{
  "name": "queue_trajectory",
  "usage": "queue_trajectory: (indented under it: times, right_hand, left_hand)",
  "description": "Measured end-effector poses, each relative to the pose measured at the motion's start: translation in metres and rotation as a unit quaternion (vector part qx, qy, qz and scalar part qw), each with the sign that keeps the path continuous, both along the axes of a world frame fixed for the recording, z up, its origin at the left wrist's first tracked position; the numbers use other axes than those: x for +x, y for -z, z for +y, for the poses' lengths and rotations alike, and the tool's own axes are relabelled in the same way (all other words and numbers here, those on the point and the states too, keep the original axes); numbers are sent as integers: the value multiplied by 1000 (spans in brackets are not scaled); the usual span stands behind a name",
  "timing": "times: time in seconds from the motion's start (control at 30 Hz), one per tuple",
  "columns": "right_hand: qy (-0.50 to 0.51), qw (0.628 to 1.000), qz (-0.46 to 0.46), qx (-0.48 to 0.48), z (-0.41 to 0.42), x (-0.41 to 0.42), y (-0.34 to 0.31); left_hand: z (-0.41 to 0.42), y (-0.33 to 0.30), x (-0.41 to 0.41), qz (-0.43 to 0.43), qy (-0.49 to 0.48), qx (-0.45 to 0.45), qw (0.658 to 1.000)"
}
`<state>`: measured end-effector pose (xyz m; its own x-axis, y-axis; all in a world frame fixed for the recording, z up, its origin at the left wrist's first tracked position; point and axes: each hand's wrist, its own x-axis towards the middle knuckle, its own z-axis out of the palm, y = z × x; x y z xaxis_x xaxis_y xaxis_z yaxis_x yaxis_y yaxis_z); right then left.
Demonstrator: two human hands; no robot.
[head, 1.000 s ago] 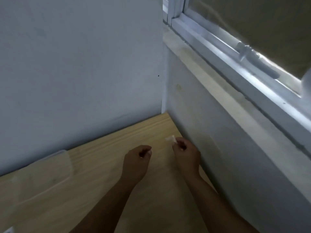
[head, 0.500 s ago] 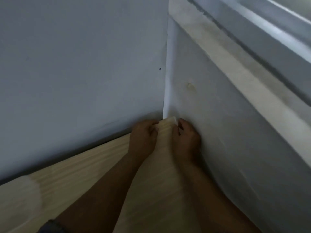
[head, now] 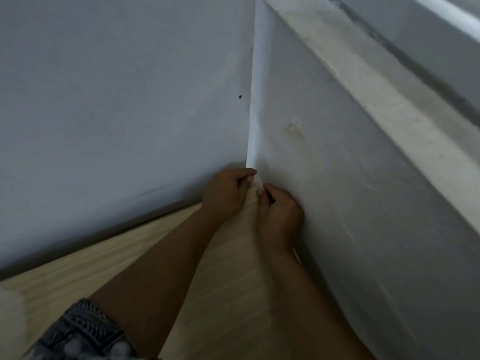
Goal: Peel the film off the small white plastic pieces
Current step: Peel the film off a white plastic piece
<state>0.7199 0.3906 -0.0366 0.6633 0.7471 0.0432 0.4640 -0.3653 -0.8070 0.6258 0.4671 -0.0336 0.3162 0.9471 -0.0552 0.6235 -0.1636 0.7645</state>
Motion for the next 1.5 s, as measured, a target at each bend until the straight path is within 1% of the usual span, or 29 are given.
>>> queue_trajectory:
  times: [0.13, 0.33, 0.53, 0.73, 0.87, 1.0, 1.07, 1.2, 1.3, 1.37, 1.43, 1.5]
  right_hand:
    - [2, 1000, -5, 1, 1, 0, -1]
    - [-11, 1000, -26, 2, -1, 0, -3]
    - [-8, 1000, -27, 1, 0, -1, -1]
    - [-10, 997, -70, -9, -1, -3, -4]
    - [-22, 995, -93, -12, 0, -4, -4]
    - [-45, 996, -66, -36, -2, -1, -3]
    - [-44, 996, -74, -37, -2, -2, -3]
    - [-52, 993, -92, -50, -1, -1, 0]
    - [-67, 991, -106, -58, -2, 0, 1]
    - [-80, 991, -83, -64, -3, 2, 1]
    - [-93, 992, -47, -66, -4, 6, -1]
    - [-112, 991, -37, -60, -8, 7, -6]
  left_hand:
    - [2, 1, 1, 6, 11, -7, 1000]
    - [-1, -4, -2, -9, 20, -18, 1000]
    - [-3, -1, -4, 3, 26, 12, 1000]
    - [-3, -4, -3, 15, 28, 9, 999]
    - [0, -5, -6, 13, 30, -10, 999]
    - [4, -7, -10, 30, 57, -30, 997]
    - [4, -7, -11, 42, 63, -29, 997]
    - [6, -6, -11, 46, 53, -52, 996]
    - [8, -5, -7, 67, 33, -60, 995]
    - [4, -5, -4, 75, 21, -54, 995]
    - [-4, -6, -5, 90, 21, -27, 995]
    - [-20, -8, -11, 106, 38, 47, 993]
